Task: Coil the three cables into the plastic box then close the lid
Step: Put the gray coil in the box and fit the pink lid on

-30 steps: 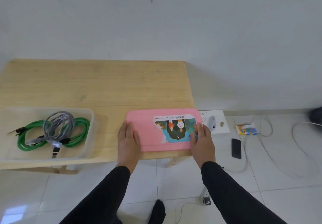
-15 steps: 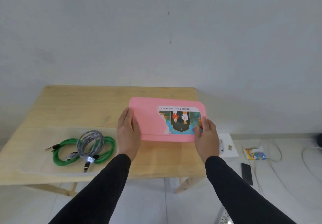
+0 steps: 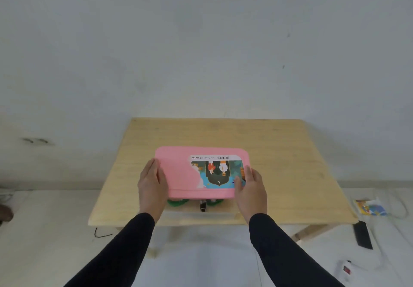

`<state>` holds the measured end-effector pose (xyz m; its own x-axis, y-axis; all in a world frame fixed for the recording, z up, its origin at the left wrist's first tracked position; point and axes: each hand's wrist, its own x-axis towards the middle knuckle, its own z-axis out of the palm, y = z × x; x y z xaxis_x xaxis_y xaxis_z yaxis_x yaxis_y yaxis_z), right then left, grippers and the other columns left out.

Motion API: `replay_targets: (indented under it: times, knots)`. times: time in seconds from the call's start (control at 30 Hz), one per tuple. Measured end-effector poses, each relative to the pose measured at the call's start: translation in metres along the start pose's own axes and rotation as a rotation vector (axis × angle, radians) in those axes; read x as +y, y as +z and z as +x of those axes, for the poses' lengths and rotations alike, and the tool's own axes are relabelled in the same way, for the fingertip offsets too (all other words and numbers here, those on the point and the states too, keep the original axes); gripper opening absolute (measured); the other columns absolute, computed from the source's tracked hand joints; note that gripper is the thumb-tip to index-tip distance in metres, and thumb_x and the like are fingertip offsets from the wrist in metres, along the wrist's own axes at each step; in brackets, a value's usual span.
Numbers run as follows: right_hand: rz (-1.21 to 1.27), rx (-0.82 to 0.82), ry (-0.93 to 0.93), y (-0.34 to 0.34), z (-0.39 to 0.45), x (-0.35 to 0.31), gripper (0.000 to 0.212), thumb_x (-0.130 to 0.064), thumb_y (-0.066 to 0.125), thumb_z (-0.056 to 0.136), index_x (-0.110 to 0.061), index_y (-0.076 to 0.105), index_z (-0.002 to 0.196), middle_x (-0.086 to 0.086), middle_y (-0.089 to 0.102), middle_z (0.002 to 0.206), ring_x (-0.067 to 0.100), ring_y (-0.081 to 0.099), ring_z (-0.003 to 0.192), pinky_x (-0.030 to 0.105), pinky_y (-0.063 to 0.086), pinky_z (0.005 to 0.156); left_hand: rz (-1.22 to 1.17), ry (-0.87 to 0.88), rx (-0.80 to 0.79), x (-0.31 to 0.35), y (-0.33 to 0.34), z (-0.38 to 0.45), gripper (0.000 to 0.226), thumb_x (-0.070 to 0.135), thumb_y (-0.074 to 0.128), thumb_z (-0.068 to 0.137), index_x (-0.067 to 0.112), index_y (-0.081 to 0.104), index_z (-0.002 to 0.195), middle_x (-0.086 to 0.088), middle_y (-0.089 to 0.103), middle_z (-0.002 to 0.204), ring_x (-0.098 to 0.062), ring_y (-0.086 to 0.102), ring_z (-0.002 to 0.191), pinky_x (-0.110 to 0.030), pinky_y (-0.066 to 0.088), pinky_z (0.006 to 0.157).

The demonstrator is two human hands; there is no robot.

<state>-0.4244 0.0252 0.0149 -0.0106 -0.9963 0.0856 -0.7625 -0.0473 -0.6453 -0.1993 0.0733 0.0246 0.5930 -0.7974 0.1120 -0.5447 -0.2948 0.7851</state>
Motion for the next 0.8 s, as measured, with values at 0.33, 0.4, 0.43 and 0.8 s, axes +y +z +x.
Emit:
replay_targets:
  times: [0.33, 0.4, 0.43, 0.8]
  knots:
    - [-0.091, -0.005, 0.042, 0.023, -0.042, -0.009, 0.042, -0.024, 0.043, 0.094, -0.013, 0.037, 0.134, 0.010, 0.047, 0.127, 0.027, 0.056, 0.100, 0.034, 0.050, 0.081, 0.005, -0.033, -0.063, -0.043, -0.015, -0.014, 0.041, 0.017, 0.037, 0.098, 0.004, 0.042, 0.137, -0.010, 0.039, 0.147, -0.020, 0.035, 0.135, -0.018, 0.017, 0.108]
    - [-0.110, -0.001, 0.039, 0.025, -0.045, -0.012, 0.042, -0.024, 0.042, 0.094, -0.013, 0.036, 0.135, 0.010, 0.046, 0.128, 0.027, 0.056, 0.101, 0.033, 0.049, 0.081, -0.003, -0.049, -0.069, -0.046, -0.016, -0.014, 0.042, 0.017, 0.037, 0.098, 0.004, 0.042, 0.138, -0.010, 0.038, 0.147, -0.020, 0.035, 0.135, -0.018, 0.017, 0.108]
    - [-0.114, 0.000, 0.037, 0.025, -0.045, -0.014, 0.042, -0.024, 0.042, 0.095, -0.012, 0.036, 0.135, 0.011, 0.046, 0.129, 0.028, 0.056, 0.102, 0.033, 0.049, 0.081, 0.000, -0.052, -0.070, -0.048, -0.017, -0.014, 0.042, 0.017, 0.037, 0.098, 0.004, 0.042, 0.137, -0.010, 0.038, 0.147, -0.020, 0.035, 0.135, -0.018, 0.017, 0.108]
    - [-0.128, -0.022, 0.034, 0.030, -0.031, -0.011, 0.044, -0.023, 0.042, 0.095, -0.011, 0.035, 0.137, 0.013, 0.042, 0.134, 0.031, 0.056, 0.104, 0.034, 0.048, 0.081, -0.008, -0.032, -0.081, -0.050, -0.011, -0.004, 0.040, 0.014, 0.039, 0.098, 0.002, 0.045, 0.135, -0.012, 0.043, 0.144, -0.021, 0.038, 0.134, -0.019, 0.019, 0.108]
